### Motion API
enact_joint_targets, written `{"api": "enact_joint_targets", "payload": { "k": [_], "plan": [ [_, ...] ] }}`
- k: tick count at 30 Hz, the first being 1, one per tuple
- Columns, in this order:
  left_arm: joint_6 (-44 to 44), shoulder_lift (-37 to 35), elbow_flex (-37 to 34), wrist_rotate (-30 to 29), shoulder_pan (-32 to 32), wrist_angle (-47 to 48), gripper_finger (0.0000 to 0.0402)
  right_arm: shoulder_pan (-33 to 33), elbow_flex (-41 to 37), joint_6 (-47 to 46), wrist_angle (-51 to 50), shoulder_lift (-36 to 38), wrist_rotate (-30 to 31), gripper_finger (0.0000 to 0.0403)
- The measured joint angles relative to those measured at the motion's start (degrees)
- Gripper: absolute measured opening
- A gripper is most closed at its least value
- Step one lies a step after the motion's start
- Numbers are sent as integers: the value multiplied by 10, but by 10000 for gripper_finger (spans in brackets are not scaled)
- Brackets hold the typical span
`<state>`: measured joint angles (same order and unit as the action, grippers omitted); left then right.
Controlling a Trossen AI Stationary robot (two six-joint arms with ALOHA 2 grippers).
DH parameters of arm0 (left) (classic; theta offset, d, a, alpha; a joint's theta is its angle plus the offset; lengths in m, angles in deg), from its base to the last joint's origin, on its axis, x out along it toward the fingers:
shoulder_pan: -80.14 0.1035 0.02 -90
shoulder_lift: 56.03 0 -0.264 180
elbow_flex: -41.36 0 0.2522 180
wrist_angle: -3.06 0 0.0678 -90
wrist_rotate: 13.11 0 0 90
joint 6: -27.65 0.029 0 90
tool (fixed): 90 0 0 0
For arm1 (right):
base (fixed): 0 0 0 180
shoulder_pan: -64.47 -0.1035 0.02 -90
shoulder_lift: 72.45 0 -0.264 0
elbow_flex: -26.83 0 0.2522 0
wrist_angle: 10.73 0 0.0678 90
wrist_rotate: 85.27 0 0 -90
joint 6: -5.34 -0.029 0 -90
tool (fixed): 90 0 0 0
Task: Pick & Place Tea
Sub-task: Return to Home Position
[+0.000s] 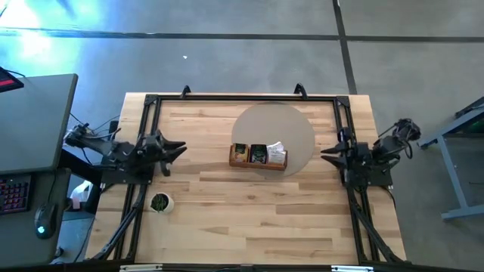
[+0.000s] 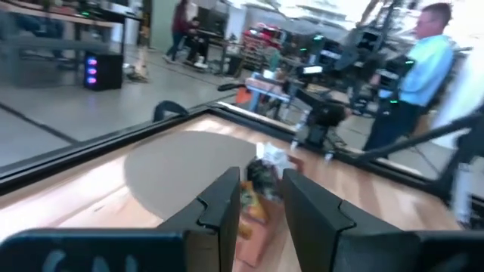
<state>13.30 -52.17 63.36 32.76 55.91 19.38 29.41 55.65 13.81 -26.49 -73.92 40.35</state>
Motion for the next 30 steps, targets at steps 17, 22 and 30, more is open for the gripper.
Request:
{"api": "enact_joint_targets", "payload": {
  "k": [17,22,30],
  "plan": [
    [-39,1,-73,253,320,-68,101,103,-83,38,77,9,-92,67],
    [-41,2,-74,311,361,-66,101,160,-106,34,99,8,-106,67],
    [-25,2,-75,310,390,-54,101,249,-130,-33,77,8,-147,67]
  ]
}}
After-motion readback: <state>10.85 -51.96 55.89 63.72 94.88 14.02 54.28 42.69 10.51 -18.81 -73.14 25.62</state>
